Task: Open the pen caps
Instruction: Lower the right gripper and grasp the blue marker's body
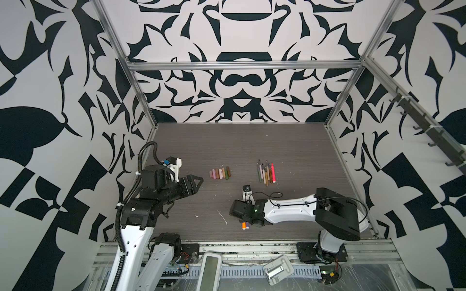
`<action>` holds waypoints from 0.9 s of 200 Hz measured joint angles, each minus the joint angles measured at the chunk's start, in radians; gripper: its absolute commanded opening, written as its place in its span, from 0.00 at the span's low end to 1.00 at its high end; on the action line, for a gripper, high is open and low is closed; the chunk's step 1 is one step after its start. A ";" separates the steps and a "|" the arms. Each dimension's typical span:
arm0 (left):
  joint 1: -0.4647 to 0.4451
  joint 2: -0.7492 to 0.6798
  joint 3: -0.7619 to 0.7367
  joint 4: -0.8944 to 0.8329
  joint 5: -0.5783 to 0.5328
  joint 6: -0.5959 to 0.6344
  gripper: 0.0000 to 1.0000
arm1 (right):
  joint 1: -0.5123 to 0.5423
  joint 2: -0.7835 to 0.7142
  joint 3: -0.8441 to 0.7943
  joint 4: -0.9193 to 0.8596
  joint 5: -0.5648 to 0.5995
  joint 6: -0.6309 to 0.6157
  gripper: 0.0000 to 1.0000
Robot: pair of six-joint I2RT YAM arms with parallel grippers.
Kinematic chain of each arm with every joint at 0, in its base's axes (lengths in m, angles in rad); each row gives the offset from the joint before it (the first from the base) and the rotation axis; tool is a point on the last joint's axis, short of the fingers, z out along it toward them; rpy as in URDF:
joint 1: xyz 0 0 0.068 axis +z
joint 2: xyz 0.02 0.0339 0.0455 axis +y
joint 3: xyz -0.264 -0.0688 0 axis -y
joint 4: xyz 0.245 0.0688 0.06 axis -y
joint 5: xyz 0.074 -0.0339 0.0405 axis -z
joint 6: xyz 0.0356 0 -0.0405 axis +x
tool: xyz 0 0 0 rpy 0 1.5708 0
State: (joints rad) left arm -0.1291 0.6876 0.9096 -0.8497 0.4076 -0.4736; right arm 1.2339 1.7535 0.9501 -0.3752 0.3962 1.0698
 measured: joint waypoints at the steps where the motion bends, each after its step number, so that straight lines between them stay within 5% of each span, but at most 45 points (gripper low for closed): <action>1: 0.000 0.000 0.000 0.000 0.000 0.000 0.67 | -0.001 0.000 0.001 0.000 0.000 0.000 0.53; 136: 0.011 -0.001 0.000 0.000 0.012 0.002 0.68 | -0.228 0.162 0.228 0.000 -0.089 -0.195 0.51; 180: 0.011 -0.001 0.000 0.000 0.017 0.002 0.68 | -0.269 0.211 0.307 -0.025 -0.113 -0.289 0.73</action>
State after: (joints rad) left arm -0.1181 0.6868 0.9096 -0.8497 0.4244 -0.4717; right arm 0.9653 1.9640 1.2568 -0.4004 0.2829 0.7807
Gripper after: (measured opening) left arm 0.680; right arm 0.703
